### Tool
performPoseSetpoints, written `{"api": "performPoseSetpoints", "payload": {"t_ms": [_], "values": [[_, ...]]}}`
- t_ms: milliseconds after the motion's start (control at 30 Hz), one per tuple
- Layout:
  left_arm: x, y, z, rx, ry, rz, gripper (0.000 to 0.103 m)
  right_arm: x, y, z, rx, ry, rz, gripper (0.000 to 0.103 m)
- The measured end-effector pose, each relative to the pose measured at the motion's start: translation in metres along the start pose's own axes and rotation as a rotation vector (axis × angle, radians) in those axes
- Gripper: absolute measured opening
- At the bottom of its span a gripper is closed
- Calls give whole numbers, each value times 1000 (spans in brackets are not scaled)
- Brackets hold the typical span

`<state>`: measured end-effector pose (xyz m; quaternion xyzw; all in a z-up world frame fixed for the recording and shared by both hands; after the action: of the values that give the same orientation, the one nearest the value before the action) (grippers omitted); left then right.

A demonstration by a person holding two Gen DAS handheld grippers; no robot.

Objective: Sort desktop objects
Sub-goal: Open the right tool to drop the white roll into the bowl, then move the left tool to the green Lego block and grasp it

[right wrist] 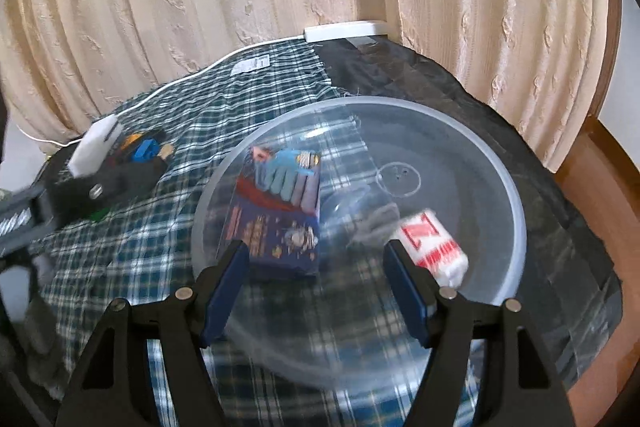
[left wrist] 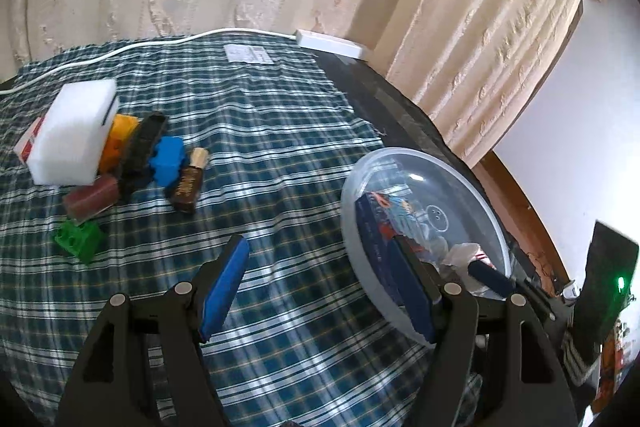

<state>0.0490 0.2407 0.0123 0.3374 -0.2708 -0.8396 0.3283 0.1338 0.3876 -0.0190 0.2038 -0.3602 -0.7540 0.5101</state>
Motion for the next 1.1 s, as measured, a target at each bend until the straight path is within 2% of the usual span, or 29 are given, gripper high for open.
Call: {"api": "performPoseSetpoints", "payload": {"t_ms": [233, 467, 800, 933, 1100], "values": [[26, 8, -1, -11, 33, 27, 75, 6, -17, 16, 14, 16, -45, 74], [68, 23, 7, -46, 94, 81, 75, 17, -8, 27, -30, -8, -23, 74], [128, 49, 11, -88, 161, 179, 75, 51, 16, 41, -114, -12, 57, 74], [150, 54, 8, -86, 187, 218, 75, 74, 16, 39, -109, 21, 97, 74], [157, 52, 5, -66, 170, 222, 75, 98, 10, 34, -89, 63, 137, 74]]}}
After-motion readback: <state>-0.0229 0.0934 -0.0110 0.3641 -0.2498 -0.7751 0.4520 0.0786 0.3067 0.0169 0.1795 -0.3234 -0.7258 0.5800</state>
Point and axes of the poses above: each gripper's, at about its wrist camera, not at the fingertips, and y roughly against the way its jaws point, x to its left, z to its top, the point moved 7 cm from there along -y, roughly the way its jaws point, and after that the axes turned 6 degrees about -z, right-handed, at the moved point
